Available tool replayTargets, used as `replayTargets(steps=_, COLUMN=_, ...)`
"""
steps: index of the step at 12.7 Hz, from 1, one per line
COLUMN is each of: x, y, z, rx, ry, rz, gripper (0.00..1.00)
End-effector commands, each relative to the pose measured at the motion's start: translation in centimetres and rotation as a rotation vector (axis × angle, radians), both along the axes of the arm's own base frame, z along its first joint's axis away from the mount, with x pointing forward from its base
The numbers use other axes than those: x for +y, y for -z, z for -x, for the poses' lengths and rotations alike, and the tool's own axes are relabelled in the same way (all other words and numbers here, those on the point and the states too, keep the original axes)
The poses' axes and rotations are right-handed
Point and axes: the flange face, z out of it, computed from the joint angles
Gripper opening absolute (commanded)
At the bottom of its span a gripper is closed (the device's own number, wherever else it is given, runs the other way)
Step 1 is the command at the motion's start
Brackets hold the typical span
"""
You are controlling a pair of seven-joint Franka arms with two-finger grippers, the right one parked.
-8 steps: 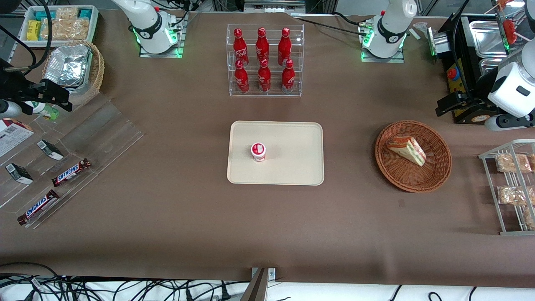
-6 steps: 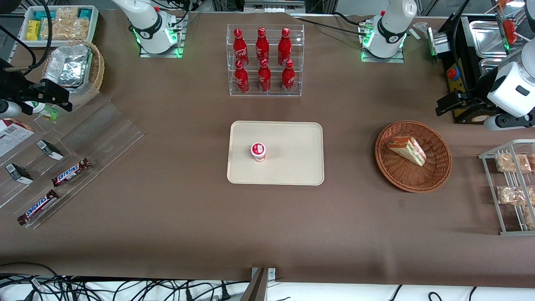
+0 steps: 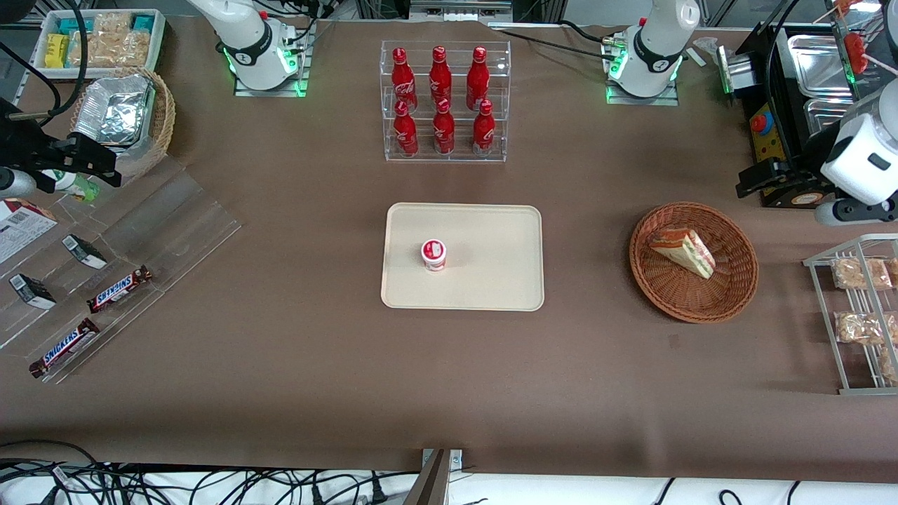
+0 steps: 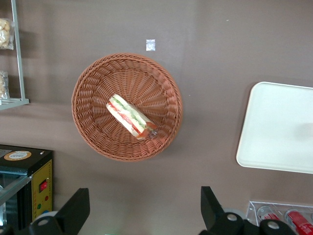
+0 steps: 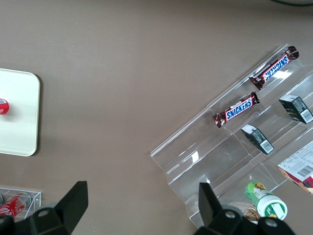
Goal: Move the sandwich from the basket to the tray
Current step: 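Move the left gripper over the wrapped sandwich in the wicker basket, then lower the open left gripper around the sandwich's upright edge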
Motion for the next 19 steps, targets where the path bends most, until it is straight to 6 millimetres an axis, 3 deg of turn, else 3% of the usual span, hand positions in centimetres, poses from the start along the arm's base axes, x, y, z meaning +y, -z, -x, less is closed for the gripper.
replayTargets(steps=1, x=1.6, y=3.9, z=-0.4, rx=0.006, ry=-0.048, rz=-0.024, gripper=1.00)
replayTargets(steps=7, x=2.0, y=13.9, z=0.4, rx=-0.010, ry=-0.402, rz=-0.129, gripper=1.00)
replayTargets(steps=9, x=1.8, y=16.4, z=0.8, rx=-0.038, ry=-0.472, rz=-0.150, gripper=1.00)
replayTargets(steps=14, x=1.7, y=23.6, z=3.1, rx=-0.121, ry=-0.659, rz=-0.141, gripper=1.00)
replayTargets(steps=19, x=2.4, y=28.2, z=4.9, rx=-0.188, ry=-0.707, rz=-0.096, gripper=1.00)
